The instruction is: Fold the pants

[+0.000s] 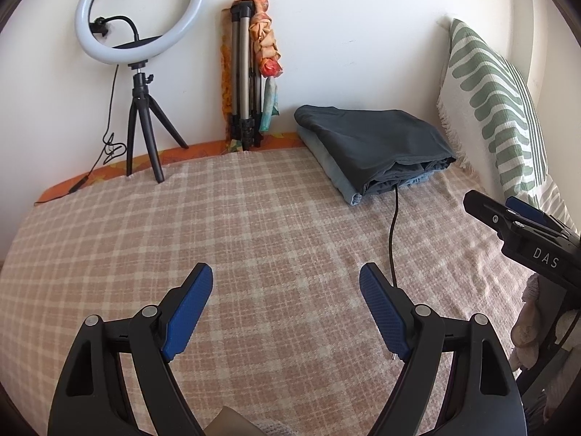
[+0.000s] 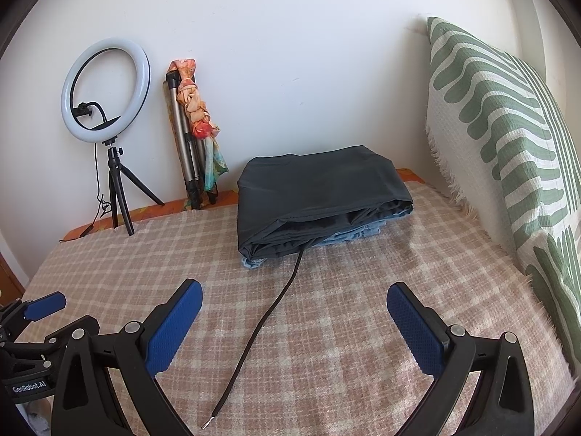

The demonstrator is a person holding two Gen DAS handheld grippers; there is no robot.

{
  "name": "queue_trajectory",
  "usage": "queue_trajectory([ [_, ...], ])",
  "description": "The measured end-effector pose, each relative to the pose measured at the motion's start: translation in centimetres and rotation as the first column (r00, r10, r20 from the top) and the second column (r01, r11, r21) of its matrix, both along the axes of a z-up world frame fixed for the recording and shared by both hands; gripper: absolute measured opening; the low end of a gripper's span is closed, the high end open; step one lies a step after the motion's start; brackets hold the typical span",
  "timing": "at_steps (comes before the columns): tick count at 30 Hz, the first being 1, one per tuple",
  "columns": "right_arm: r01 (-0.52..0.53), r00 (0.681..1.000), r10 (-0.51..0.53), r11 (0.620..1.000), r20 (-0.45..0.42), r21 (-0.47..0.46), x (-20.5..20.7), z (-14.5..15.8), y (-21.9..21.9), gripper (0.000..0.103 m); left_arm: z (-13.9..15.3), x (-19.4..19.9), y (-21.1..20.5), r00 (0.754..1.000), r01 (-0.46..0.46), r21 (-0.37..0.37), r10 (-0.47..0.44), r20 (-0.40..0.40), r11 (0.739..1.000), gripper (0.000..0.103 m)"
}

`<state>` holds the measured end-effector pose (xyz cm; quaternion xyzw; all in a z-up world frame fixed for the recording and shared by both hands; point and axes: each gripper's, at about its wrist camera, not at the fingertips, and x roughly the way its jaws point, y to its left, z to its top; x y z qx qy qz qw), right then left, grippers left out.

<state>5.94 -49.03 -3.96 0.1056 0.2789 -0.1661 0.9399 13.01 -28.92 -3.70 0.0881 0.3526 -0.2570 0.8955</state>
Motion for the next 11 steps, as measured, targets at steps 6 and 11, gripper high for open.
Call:
queue_trajectory([
  [6,-0.006,1.0,0.006,1.0,-0.004,-0.003,0.06,-0.28,0.09,0.103,0.29,-0.21,-0.01,1.0,-0.001,-0.005,0.001,0.011,1.0,0.083],
  [11,-0.007,1.0,0.007,1.0,-0.005,0.003,0.11,-0.4,-0.05,0.103,0.43,-0.34,-0.12,1.0,-0.003,-0.007,0.003,0.016,1.0,0.083],
])
